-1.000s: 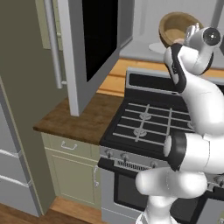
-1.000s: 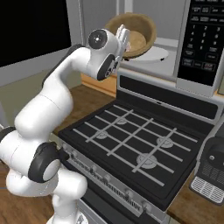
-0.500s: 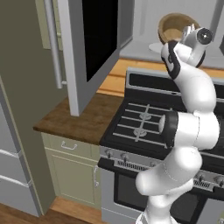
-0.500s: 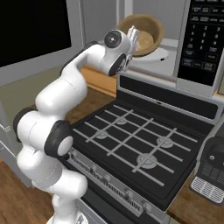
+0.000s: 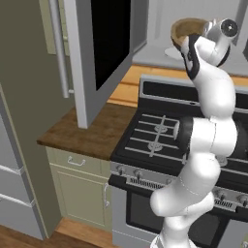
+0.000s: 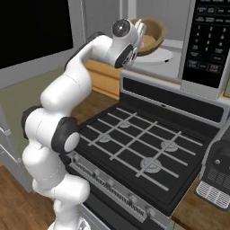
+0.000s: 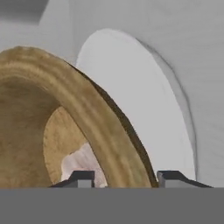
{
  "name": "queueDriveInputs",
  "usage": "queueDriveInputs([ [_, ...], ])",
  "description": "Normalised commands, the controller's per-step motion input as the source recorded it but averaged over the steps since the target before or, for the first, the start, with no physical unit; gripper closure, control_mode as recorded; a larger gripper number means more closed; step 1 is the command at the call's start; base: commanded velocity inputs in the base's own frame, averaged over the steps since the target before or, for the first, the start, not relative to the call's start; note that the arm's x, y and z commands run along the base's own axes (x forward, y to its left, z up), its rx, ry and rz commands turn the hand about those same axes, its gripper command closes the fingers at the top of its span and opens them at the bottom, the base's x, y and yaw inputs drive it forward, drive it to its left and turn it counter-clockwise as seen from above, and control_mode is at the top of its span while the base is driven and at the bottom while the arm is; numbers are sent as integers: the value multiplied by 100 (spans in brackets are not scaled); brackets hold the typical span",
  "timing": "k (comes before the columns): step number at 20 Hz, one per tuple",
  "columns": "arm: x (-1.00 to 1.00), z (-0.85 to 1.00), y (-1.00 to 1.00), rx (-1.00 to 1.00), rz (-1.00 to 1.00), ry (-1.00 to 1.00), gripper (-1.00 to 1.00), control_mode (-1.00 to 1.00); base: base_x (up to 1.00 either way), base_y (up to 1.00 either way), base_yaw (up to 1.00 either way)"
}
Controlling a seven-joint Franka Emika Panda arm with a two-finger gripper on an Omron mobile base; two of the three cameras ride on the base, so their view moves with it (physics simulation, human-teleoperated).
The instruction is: Pick the garlic from the sink and place it in the bowl. Then pick the bowl and place it in the microwave. Then close the microwave door and press the start button.
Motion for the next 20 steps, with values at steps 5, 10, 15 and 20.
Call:
queueDriveInputs([
  [5,6,-30,9,0,0,-39,-100,-100,0,0,0],
  [10,3,-20,19,0,0,-49,-100,-100,0,0,0],
  [15,-4,6,33,0,0,-41,-100,-100,0,0,0],
  [20,-78,58,6,-3,0,-1,-100,-100,0,0,0],
])
